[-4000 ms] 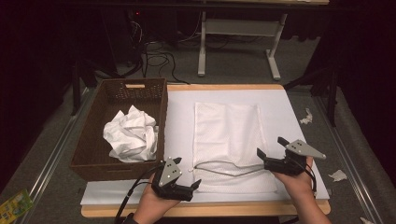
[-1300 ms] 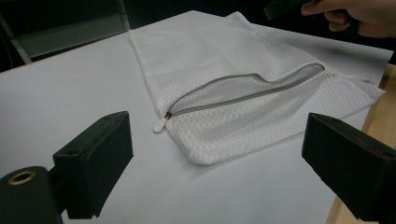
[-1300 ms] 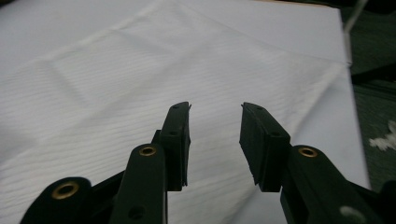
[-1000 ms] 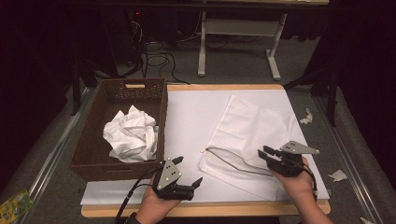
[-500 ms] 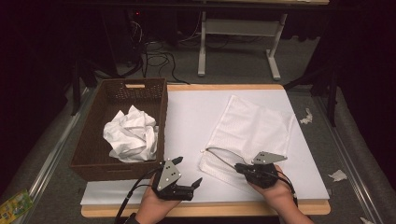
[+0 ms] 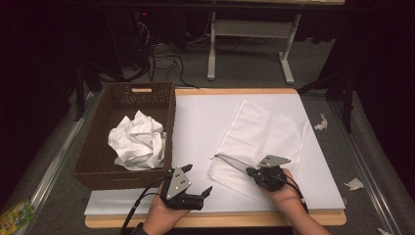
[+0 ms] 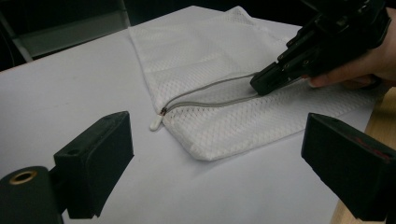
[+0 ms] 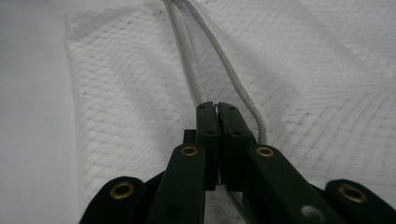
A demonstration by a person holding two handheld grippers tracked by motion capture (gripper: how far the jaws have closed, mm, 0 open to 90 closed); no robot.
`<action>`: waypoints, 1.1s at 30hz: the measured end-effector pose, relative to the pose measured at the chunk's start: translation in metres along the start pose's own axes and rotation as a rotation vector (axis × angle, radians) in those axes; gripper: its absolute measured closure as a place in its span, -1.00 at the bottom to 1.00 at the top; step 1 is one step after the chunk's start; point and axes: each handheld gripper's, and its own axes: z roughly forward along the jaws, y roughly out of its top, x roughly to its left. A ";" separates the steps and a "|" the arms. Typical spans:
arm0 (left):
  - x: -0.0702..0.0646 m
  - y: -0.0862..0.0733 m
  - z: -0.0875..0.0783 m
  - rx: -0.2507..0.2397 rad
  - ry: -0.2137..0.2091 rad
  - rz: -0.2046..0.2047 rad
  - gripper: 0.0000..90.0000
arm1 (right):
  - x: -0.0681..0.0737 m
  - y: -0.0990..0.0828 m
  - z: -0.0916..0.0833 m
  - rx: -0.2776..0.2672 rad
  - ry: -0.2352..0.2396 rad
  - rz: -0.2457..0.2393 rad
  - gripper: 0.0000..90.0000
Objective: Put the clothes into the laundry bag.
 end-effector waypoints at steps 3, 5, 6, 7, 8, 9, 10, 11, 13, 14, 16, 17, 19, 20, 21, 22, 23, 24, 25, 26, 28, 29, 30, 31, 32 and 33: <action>0.001 0.000 -0.001 -0.003 0.005 -0.001 -0.79 | -0.002 0.001 0.001 -0.004 0.018 0.015 0.72; 0.002 0.000 -0.002 -0.005 0.008 -0.004 -0.79 | -0.003 0.006 -0.007 -0.065 0.020 0.029 0.65; 0.002 0.000 -0.002 -0.006 0.006 -0.007 -0.79 | -0.006 0.013 -0.019 -0.122 0.010 0.028 0.61; 0.003 0.000 -0.001 -0.005 0.004 -0.009 -0.79 | -0.006 0.013 -0.019 -0.122 0.010 0.028 0.61; 0.003 0.000 -0.001 -0.003 0.003 -0.007 -0.79 | -0.008 0.017 -0.024 -0.142 0.006 0.033 0.58; 0.003 -0.001 0.000 0.001 0.002 -0.005 -0.79 | -0.011 0.020 -0.028 -0.162 -0.003 0.038 0.56; 0.002 -0.001 0.000 0.001 0.000 -0.007 -0.79 | -0.014 0.021 -0.030 -0.179 -0.009 0.047 0.53; 0.001 -0.001 0.000 0.001 0.000 -0.007 -0.79 | -0.018 0.021 -0.032 -0.187 -0.010 0.058 0.51; -0.001 -0.001 0.000 0.002 -0.001 -0.002 -0.79 | -0.024 0.014 -0.032 -0.195 -0.003 0.087 0.46; -0.001 -0.001 0.001 0.003 -0.002 -0.003 -0.79 | -0.025 0.009 -0.031 -0.185 0.001 0.100 0.46; -0.003 -0.001 0.001 0.003 -0.006 0.001 -0.79 | -0.025 -0.001 -0.029 -0.141 -0.012 0.079 0.46; -0.003 -0.001 0.002 0.005 -0.009 0.001 -0.79 | -0.026 -0.005 -0.028 -0.127 -0.013 0.061 0.46; -0.004 -0.001 0.004 0.009 -0.010 -0.001 -0.79 | -0.026 -0.010 -0.028 -0.100 0.003 0.078 0.44; -0.004 -0.002 0.005 0.013 -0.009 -0.001 -0.79 | -0.026 -0.012 -0.027 -0.095 0.002 0.075 0.44; -0.005 -0.002 0.006 0.014 -0.011 -0.002 -0.79 | -0.026 -0.012 -0.026 -0.088 -0.002 0.070 0.42; -0.006 -0.002 0.007 0.015 -0.016 -0.004 -0.79 | -0.026 -0.012 -0.026 -0.087 0.000 0.068 0.40; -0.007 -0.002 0.007 0.013 -0.017 -0.004 -0.79 | -0.025 -0.012 -0.025 -0.085 0.000 0.063 0.38; -0.008 -0.002 0.007 0.013 -0.020 -0.003 -0.79 | -0.024 -0.011 -0.023 -0.080 -0.007 0.056 0.35; -0.009 -0.002 0.007 0.012 -0.021 -0.002 -0.79 | -0.023 -0.011 -0.021 -0.072 -0.014 0.045 0.31; -0.009 -0.002 0.007 0.011 -0.020 0.000 -0.79 | -0.021 -0.011 -0.017 -0.058 -0.023 0.039 0.22; -0.010 -0.002 0.006 0.011 -0.022 0.000 -0.79 | -0.021 -0.011 -0.016 -0.058 -0.027 0.042 0.20; -0.010 -0.002 0.006 0.010 -0.023 -0.001 -0.79 | -0.021 -0.010 -0.015 -0.062 -0.024 0.043 0.18; -0.009 -0.002 0.006 0.009 -0.026 -0.002 -0.79 | -0.021 -0.010 -0.014 -0.063 -0.023 0.047 0.17; -0.009 -0.002 0.006 0.008 -0.027 -0.003 -0.79 | -0.022 -0.010 -0.014 -0.059 -0.022 0.048 0.16; -0.009 -0.002 0.005 0.007 -0.027 -0.003 -0.79 | -0.022 -0.010 -0.011 -0.041 -0.018 0.039 0.13; -0.009 -0.001 0.005 0.006 -0.030 -0.006 -0.79 | -0.022 -0.010 -0.011 -0.041 -0.018 0.039 0.13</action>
